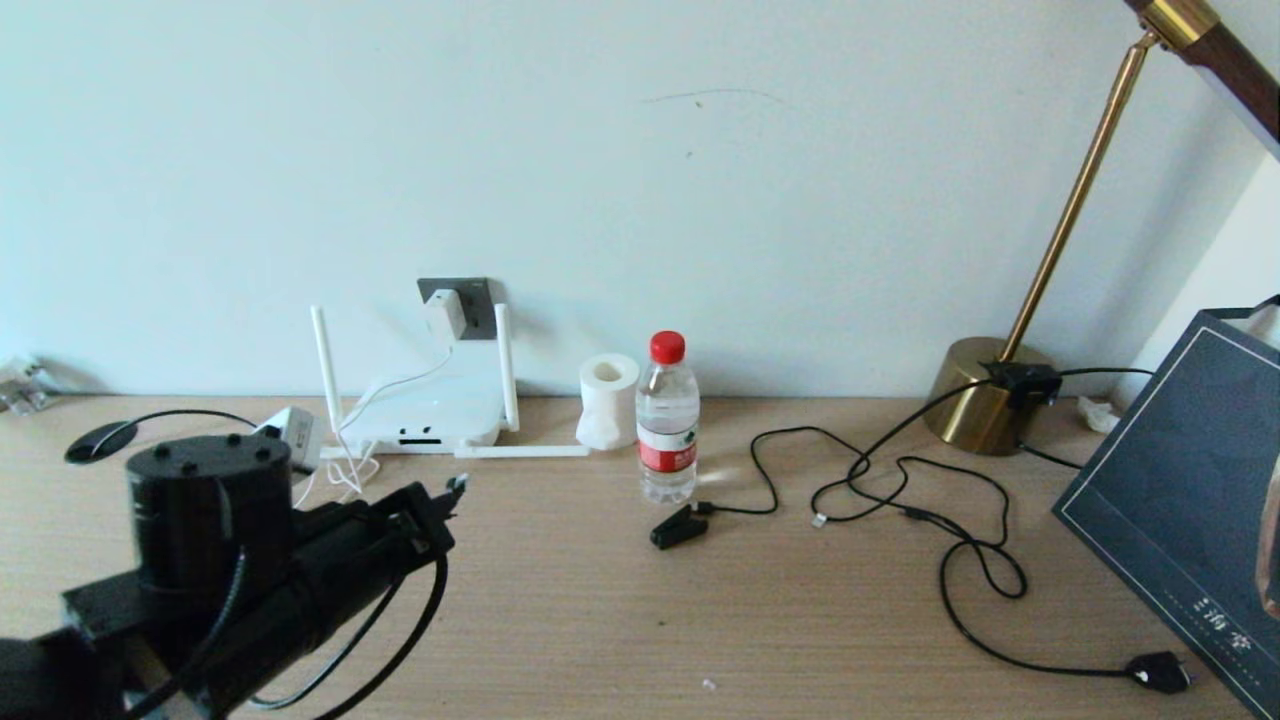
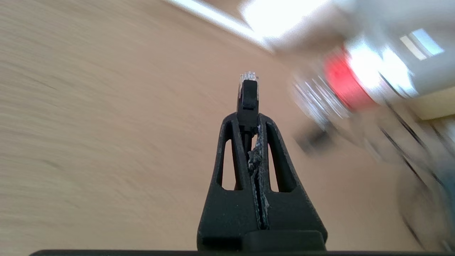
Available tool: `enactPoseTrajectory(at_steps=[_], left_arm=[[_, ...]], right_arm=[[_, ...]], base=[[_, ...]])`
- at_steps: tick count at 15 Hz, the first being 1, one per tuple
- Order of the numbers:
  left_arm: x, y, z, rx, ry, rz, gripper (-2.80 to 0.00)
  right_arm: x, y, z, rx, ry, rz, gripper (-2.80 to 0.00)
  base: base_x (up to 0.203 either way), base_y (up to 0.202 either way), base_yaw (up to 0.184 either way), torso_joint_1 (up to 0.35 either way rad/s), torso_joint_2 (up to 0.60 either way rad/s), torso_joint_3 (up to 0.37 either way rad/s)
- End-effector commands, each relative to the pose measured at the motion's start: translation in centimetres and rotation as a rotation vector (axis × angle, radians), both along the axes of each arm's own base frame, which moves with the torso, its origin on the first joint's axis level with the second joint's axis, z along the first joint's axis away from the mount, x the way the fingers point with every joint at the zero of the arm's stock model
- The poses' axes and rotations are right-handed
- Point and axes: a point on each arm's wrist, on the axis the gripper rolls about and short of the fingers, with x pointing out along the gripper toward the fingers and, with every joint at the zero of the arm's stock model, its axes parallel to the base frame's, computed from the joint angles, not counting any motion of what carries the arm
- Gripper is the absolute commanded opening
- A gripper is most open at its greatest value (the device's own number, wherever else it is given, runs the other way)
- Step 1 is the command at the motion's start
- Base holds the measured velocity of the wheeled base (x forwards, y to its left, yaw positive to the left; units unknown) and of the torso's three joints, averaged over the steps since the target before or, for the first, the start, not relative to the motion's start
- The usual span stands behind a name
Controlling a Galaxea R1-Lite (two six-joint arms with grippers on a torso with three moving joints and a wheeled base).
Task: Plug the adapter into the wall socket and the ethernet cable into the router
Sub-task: Align cable and router interface
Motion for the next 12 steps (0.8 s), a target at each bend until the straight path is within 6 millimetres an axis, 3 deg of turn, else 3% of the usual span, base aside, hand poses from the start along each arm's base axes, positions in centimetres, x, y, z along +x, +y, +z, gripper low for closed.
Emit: enactPoseTrajectory(at_steps=[1,3,7,12], left_arm=[[2.0,0.6,-1.3,0.042,0.035,0.096,-2.8],[2.9,0.9,-1.9,0.057,0.052,0.129,-2.8],[4.9,0.4,-3.8,0.087,0.068,0.183,-2.8],[7.8,0.1,-6.3,0.168,0.068,0.165,-2.8]], right_arm=[[-0.2,0.1,-3.6,-0.026,0.081,0.044,-2.8],[-0.5,0.2,-6.6,-0.083,0.121,0.152,-2.8],[-1.1,0.4,-10.5,-0.096,0.12,0.335,-2.8],[1.5,0.8,-15.4,-0.156,0.076,0.356,-2.8]], base=[[0.0,0.0,0.0,0.0,0.0,0.0],[0.0,0.0,0.0,0.0,0.0,0.0],[0.0,0.0,0.0,0.0,0.0,0.0],[0.0,0.0,0.0,0.0,0.0,0.0]])
